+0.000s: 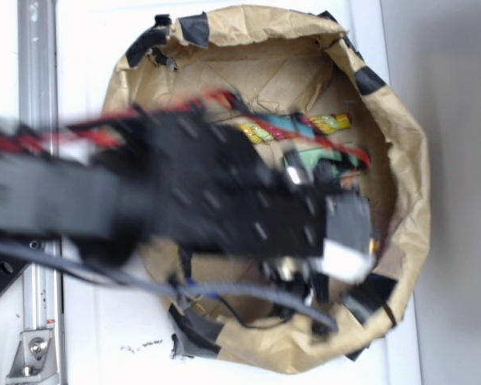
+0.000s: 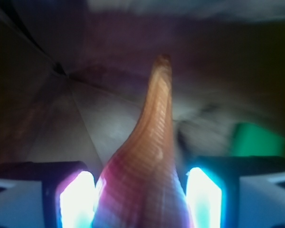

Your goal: Grab the shell.

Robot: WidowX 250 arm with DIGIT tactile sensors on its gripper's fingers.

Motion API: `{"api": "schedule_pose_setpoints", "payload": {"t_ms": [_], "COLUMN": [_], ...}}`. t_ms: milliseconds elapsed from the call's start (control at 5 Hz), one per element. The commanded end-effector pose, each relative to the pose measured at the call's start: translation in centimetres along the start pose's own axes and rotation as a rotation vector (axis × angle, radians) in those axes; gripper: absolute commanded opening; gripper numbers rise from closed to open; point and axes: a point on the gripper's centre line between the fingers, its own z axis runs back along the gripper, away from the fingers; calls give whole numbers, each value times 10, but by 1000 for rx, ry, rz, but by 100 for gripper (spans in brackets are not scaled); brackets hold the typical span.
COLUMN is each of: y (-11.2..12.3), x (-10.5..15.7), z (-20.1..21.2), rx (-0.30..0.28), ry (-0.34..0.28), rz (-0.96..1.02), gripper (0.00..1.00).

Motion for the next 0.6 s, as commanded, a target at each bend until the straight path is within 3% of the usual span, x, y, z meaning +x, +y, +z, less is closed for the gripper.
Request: {"api": "schedule_pose_setpoints", "payload": {"t_ms": [0, 200, 400], "y": [33, 29, 25], "x": [0, -10, -16], "z": [104, 105, 99], "rx": [-10, 17, 121], "ry": [52, 87, 60], "rz": [226, 301, 370], "gripper": [0, 0, 0]}}
